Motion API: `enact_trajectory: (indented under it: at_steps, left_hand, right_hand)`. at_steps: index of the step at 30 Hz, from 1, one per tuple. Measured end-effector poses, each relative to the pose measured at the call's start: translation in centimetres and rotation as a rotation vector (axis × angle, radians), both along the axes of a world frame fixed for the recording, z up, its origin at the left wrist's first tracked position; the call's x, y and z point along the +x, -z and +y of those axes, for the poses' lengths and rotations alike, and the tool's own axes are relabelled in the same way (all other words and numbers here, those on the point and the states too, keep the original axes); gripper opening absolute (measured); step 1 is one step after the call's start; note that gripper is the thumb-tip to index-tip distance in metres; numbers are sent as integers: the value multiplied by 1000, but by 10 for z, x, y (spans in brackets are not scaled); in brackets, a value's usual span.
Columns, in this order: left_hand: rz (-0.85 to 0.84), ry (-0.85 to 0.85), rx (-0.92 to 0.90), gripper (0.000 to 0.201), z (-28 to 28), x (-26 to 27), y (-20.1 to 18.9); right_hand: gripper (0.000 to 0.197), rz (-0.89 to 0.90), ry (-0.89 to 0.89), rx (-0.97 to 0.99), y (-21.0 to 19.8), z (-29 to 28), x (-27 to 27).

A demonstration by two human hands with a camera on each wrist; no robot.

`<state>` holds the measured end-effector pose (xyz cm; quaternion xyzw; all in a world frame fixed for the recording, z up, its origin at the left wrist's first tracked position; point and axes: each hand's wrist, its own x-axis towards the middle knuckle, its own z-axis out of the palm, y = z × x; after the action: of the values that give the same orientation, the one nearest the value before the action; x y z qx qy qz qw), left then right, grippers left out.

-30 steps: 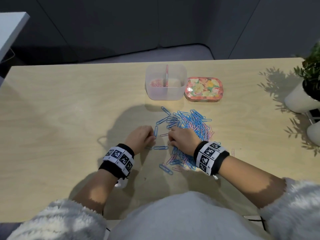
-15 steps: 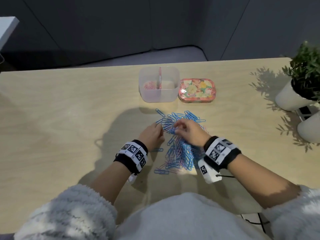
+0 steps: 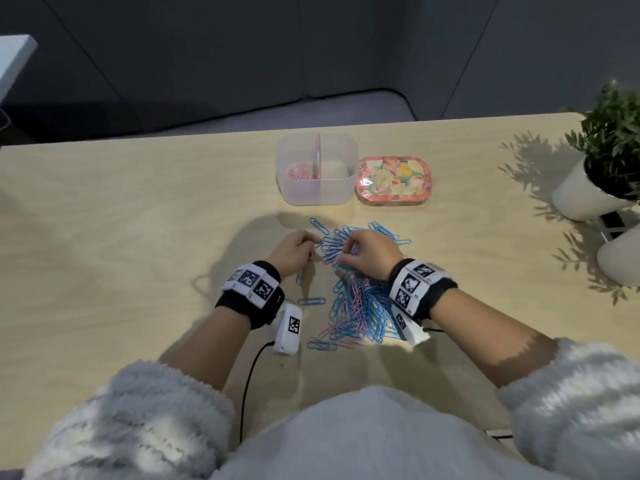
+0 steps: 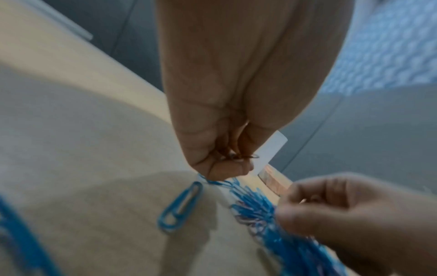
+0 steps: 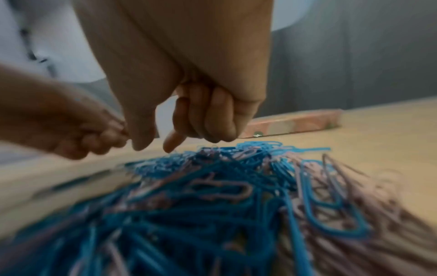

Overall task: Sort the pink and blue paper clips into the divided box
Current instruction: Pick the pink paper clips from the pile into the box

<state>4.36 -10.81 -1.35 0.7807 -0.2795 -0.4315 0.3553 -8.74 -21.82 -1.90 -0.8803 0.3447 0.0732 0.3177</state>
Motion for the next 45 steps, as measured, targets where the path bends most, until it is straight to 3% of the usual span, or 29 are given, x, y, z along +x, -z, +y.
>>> enact_trajectory:
  at_steps: [4, 6, 10, 12, 19, 22, 26, 32, 35, 41, 45]
  left_hand:
    - [416, -223, 57, 33, -11, -6, -8]
    - [296, -136, 58, 37, -11, -6, -4]
    - [-329, 161, 169, 19, -8, -9, 12]
    - [-438, 215, 197, 18, -7, -11, 16]
    - [-382, 140, 215, 13, 4, 4, 9]
    - [-375, 86, 223, 10, 12, 15, 4]
    - [-466, 50, 220, 14, 17, 19, 4]
    - [-570, 261, 194, 21, 2, -14, 8]
    - [-609, 298, 221, 21, -1, -19, 9]
    - [-513, 331, 248, 12, 8, -8, 8]
    - [-505, 240, 161, 10, -3, 7, -22]
  right_hand:
    - [19, 95, -121, -161, 1, 15, -8]
    - [20, 127, -132, -85, -2, 16, -14]
    - [14, 6, -20, -95, -8, 4, -3]
    - [18, -4, -21, -127, -9, -1, 10]
    - [8, 115, -95, -62, 0, -14, 31]
    - [13, 81, -12, 14, 1, -23, 26]
    - [9, 17, 89, -101, -3, -29, 16]
    - [26, 52, -250, -150, -6, -6, 16]
    - [28, 91, -309, -229, -6, -2, 16]
    - [14, 60, -149, -115, 1, 5, 6]
    - [12, 71, -113, -101, 1, 7, 6]
